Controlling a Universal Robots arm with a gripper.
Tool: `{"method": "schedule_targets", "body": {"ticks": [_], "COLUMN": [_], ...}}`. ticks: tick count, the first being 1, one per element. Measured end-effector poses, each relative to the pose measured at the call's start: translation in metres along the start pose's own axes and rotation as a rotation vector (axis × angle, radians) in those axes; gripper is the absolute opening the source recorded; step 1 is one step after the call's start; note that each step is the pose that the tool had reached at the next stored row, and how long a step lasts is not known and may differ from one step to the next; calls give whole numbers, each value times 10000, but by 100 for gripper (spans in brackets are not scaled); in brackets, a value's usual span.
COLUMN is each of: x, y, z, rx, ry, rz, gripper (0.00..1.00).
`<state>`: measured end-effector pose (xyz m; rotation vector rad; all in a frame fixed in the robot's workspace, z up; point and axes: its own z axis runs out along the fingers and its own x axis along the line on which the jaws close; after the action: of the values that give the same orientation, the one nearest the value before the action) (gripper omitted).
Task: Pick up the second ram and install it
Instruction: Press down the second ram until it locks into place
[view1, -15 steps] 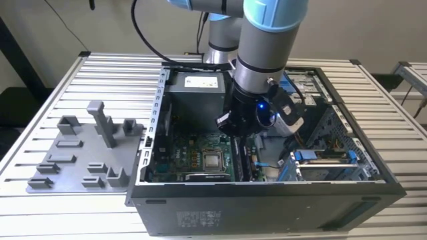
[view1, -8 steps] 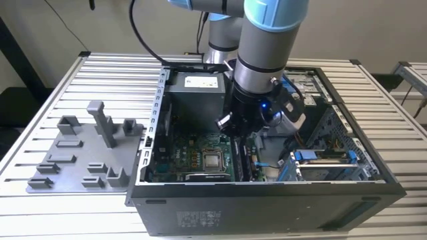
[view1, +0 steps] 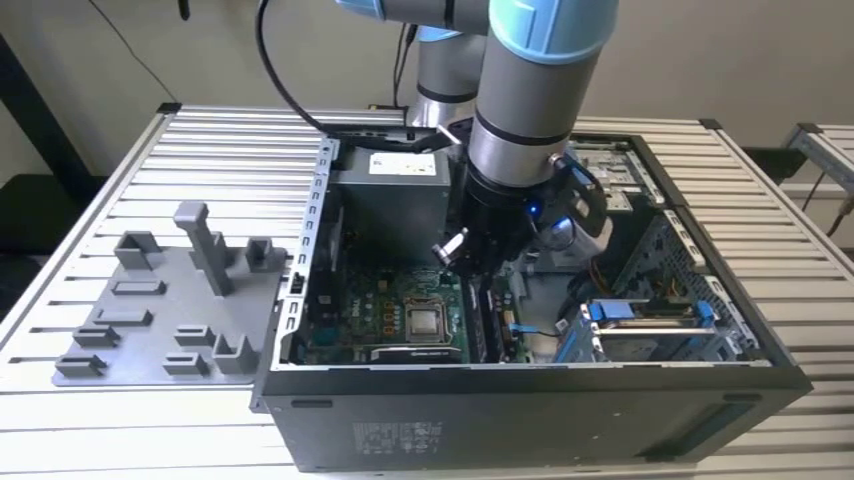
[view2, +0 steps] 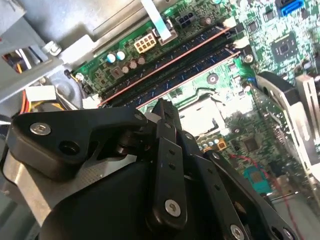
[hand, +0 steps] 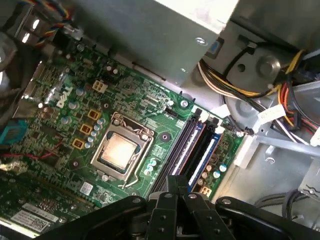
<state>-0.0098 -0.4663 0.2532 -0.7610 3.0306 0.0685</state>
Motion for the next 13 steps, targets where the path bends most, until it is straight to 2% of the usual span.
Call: {"method": "schedule_targets", "body": {"ticks": [8,13], "x": [0,-1], "y": [0,0], "z": [-1,0], "rx": [-33,-35], "ry": [51,48], "rz": [-1365,-2096], "gripper": [11,11]}}
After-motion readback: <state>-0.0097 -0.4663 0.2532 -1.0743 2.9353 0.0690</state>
